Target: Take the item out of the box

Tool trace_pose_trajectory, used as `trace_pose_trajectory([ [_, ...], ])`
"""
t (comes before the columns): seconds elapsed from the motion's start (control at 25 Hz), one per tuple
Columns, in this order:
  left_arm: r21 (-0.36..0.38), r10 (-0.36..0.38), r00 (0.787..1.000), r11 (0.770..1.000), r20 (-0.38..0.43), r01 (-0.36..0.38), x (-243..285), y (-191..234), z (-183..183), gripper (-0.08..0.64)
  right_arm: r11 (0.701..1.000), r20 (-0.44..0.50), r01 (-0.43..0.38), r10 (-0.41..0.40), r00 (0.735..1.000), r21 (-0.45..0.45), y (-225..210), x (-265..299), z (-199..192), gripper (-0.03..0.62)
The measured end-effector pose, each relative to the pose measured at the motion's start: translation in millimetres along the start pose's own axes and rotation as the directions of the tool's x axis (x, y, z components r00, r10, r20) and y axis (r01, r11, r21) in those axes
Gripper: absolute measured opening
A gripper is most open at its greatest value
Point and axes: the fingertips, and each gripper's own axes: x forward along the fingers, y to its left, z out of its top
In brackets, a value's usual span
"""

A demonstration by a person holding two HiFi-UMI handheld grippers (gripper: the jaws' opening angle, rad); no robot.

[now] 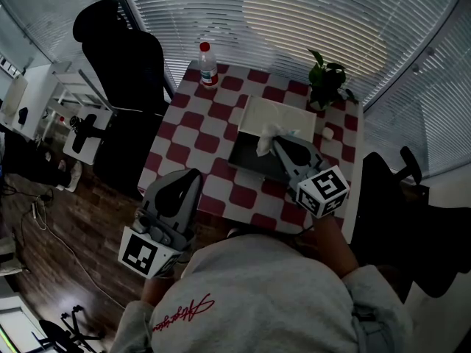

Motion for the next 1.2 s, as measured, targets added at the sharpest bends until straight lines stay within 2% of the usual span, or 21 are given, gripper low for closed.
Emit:
trace_pose_trajectory([
  [0.64,0.0,-0.007,1.0,1.0,-0.017,0.007,2.4,1.4,-5.3,0.018,1.0,0.067,-0.018,0.019,0.998,-0.016,8.4,-5.9,32.0,0.015],
  [1.2,-0.002,-0.009,1.0,1.0,0.005,0.009,4.0,1.2,-2.0,0.017,0.999,0.13,-0.035,0.039,0.991,-0.034,17.8,-15.1,58.4,0.015],
])
